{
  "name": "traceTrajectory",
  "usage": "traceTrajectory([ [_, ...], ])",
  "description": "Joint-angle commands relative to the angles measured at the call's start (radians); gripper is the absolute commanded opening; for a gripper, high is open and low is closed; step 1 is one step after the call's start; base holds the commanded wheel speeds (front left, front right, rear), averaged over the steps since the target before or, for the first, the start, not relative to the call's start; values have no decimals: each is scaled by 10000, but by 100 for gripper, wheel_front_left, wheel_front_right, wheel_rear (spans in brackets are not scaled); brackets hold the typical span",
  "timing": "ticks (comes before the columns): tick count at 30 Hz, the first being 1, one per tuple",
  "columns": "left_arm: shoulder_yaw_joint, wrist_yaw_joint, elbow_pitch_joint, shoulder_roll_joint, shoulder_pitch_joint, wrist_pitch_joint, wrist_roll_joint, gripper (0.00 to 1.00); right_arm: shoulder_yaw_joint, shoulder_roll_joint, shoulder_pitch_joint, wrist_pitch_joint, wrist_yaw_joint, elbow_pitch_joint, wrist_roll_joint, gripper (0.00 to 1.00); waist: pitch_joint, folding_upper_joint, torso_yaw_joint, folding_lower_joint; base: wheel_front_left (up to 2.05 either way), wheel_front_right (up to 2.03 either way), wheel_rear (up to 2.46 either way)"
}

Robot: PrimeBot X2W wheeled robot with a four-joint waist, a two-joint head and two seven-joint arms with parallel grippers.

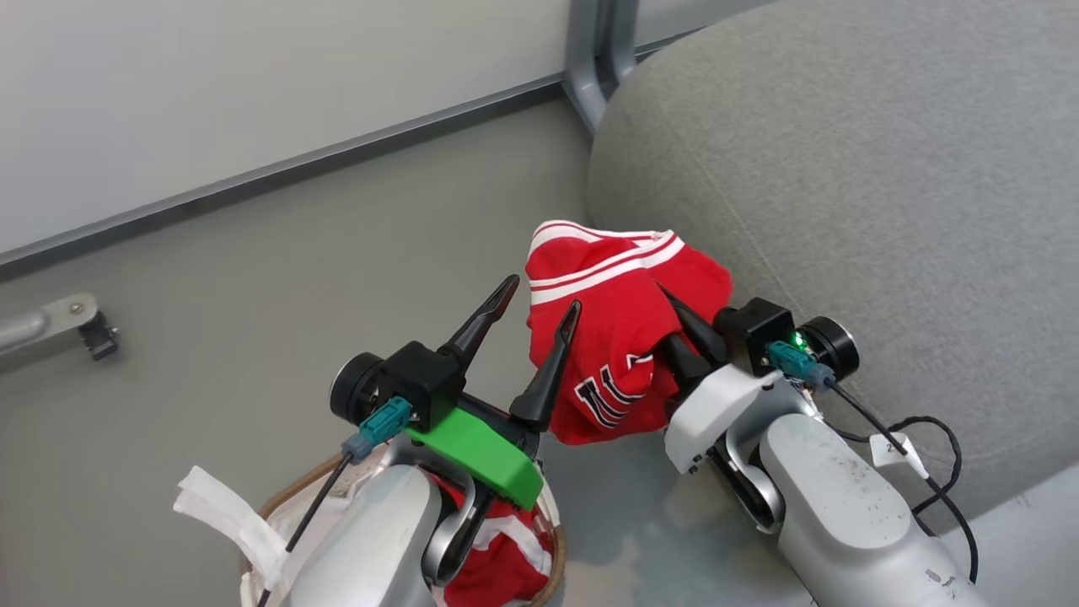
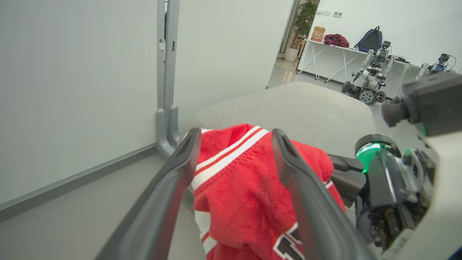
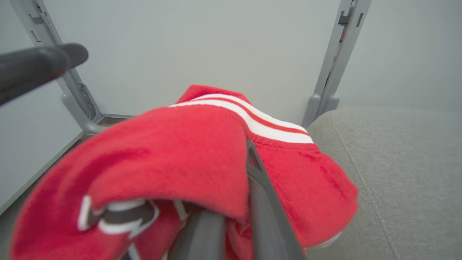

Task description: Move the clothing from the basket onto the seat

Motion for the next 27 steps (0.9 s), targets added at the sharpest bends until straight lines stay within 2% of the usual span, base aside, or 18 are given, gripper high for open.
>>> traceTrajectory([
  [1, 63, -27, -48, 83, 170, -5, 45, 100, -159, -25, 217, -21, -12, -123, -63, 0, 25, 0, -1183, 0, 0, 0, 0],
  [7, 43, -28, -130, 147, 297, -5, 265, 100, -655, -21, 787, -21, -14, -615, -154, 0, 143, 0, -1995, 0, 0, 0, 0],
  [16, -469, -28, -240, 115, 126, -5, 128, 100, -2109, -140, 1271, -21, -14, -1204, -592, 0, 393, 0, -2093, 0, 0, 0, 0],
  [22, -407, -28, -293, 351, 266, -5, 246, 100, -2899, -576, 174, -21, -14, -720, -1177, 0, 835, 0, -2054, 0, 0, 0, 0],
  [27, -578, -28, -394, 638, -77, -5, 314, 100, -3847, -1076, -1219, -19, -14, 116, -1590, 0, 1654, 0, -1438, 0, 0, 0, 0],
])
